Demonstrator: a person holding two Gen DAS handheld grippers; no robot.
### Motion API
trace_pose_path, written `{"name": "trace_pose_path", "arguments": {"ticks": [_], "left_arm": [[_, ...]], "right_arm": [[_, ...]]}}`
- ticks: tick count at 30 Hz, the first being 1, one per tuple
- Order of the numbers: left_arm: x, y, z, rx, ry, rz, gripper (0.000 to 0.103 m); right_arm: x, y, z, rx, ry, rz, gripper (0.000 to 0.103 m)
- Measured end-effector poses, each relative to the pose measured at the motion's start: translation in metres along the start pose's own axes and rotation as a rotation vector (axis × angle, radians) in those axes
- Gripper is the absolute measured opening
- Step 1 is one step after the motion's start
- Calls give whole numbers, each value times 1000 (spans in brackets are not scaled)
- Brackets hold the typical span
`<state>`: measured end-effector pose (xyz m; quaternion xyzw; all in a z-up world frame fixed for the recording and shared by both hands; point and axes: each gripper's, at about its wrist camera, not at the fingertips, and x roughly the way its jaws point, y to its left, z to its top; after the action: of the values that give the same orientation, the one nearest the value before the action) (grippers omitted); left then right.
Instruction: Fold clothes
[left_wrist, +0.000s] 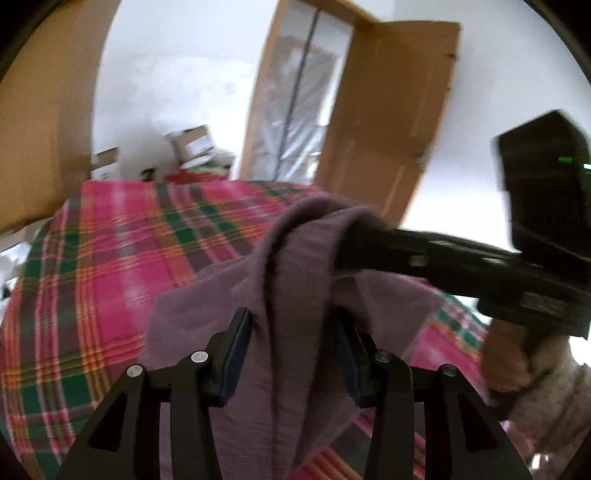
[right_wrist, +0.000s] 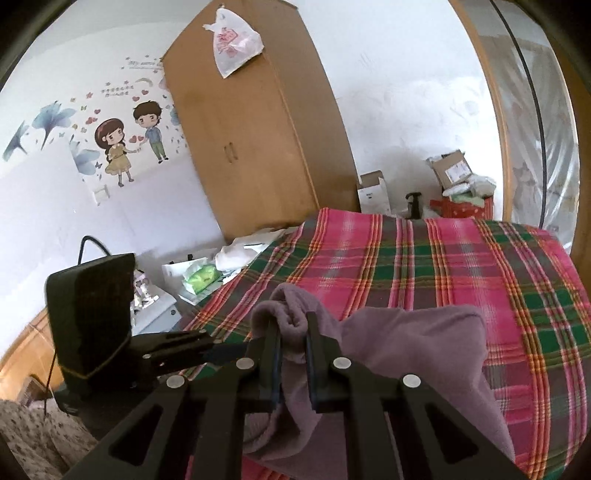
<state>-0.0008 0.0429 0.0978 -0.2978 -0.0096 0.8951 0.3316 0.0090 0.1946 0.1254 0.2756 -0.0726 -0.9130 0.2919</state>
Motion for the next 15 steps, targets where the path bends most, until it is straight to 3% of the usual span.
{"name": "trace_pose_path", "arguments": {"ticks": [3,9,15], "left_arm": [[6,5,1,-24,12,57,47],[9,10,4,-64,23,94,47],[1,23,1,-81,7,83,47]], "right_arm": [[-1,0,0,6,4,18,11],[-6,5,1,-17,7,14,11],[-3,6,1,-30,17,14,11]]}}
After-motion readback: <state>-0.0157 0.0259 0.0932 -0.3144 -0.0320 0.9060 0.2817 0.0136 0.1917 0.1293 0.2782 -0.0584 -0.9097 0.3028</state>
